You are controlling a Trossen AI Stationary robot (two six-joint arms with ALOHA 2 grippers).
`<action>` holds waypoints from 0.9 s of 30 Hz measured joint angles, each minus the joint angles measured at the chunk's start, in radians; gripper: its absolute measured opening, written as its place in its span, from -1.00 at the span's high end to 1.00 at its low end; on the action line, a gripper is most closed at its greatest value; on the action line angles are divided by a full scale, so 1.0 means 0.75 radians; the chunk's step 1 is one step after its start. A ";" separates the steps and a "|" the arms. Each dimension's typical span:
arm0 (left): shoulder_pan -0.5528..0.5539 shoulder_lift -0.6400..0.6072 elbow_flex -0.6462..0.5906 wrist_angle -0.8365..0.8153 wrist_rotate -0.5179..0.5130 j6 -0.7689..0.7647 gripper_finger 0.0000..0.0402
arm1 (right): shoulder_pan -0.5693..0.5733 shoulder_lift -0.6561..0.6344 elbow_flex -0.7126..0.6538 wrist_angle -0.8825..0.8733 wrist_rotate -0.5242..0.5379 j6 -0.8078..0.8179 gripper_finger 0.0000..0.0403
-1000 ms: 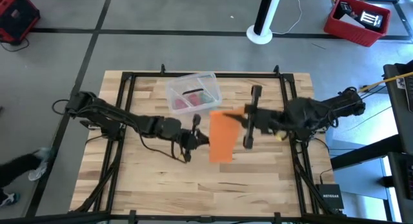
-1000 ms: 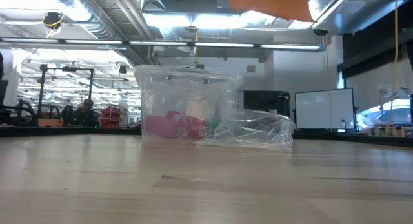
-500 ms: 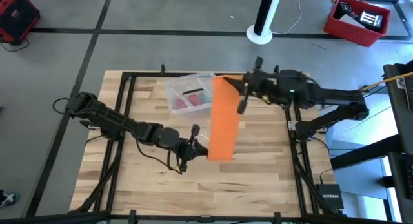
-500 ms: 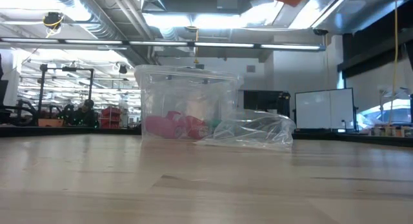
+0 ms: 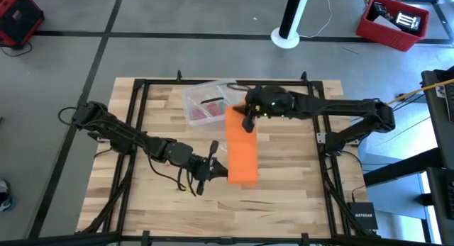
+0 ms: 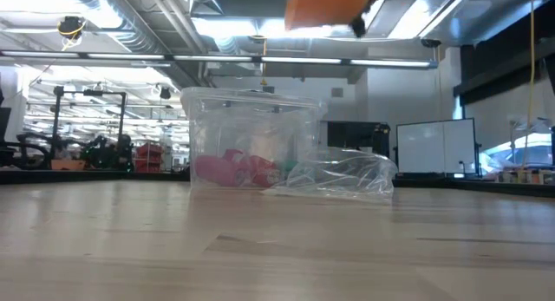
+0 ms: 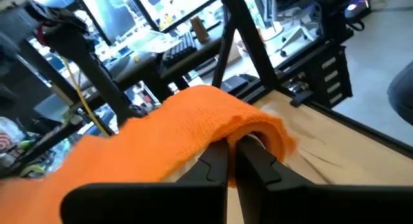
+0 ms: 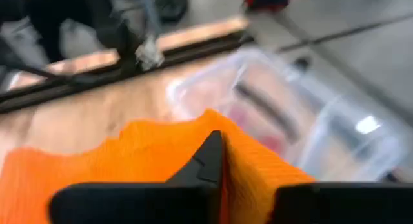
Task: Roll bandage
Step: Roll the orange bandage
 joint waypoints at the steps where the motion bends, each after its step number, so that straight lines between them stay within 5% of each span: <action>1: 0.005 0.000 0.001 0.001 0.000 -0.009 1.00 | 0.000 0.020 -0.015 -0.001 -0.039 0.042 0.72; 13: 0.049 0.000 0.000 -0.222 0.002 -0.354 0.97 | 0.003 0.234 -0.051 -0.249 -0.234 0.254 -0.38; 27: 0.052 0.236 0.001 -0.293 0.041 -0.652 0.97 | 0.002 0.236 -0.051 -0.336 -0.325 0.417 -0.58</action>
